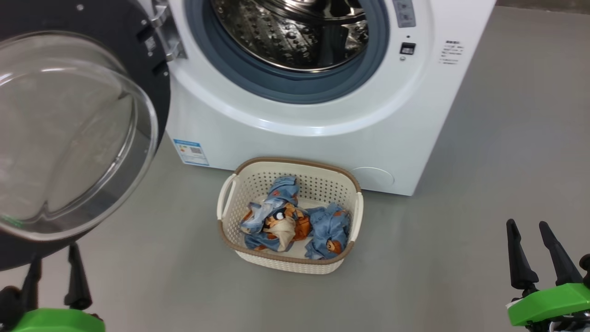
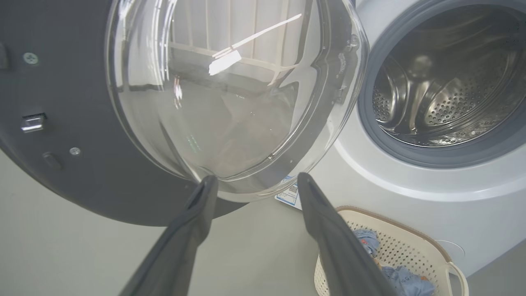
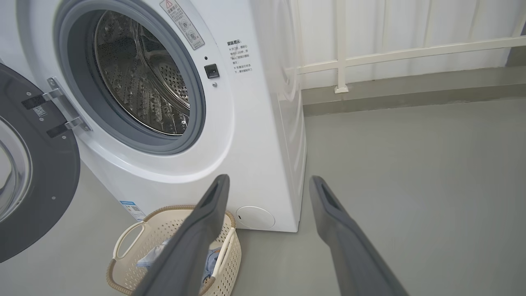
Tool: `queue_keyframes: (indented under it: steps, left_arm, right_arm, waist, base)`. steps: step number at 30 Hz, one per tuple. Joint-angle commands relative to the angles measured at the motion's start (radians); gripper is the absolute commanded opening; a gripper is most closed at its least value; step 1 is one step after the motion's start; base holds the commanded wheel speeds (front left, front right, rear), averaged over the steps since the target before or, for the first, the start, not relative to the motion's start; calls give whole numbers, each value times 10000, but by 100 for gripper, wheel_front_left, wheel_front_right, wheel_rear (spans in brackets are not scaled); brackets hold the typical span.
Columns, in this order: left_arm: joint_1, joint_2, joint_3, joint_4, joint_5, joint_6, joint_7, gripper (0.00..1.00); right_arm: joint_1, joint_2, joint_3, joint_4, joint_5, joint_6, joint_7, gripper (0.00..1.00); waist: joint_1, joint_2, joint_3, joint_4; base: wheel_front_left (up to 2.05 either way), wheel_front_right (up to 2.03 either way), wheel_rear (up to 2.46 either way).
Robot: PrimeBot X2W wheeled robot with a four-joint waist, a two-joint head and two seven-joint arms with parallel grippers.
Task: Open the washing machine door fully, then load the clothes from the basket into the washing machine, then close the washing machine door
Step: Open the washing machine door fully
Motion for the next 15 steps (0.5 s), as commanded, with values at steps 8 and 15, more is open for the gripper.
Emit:
queue_keyframes:
  steps: [8,15]
  left_arm:
    - [47,319,-639,-756,-316,-24,-55,100]
    - [-98,373,-1433,-964,-393,-25,-55,100]
  right_arm:
    - [-61,-95,54,-333,4,16,-120,100]
    - [-135,-42,44,-349,-25,16,-120,100]
  waist:
    - [0,0,231,-1000]
    - [0,0,398,-1656]
  base:
    - [0,0,0]
    - [0,0,0]
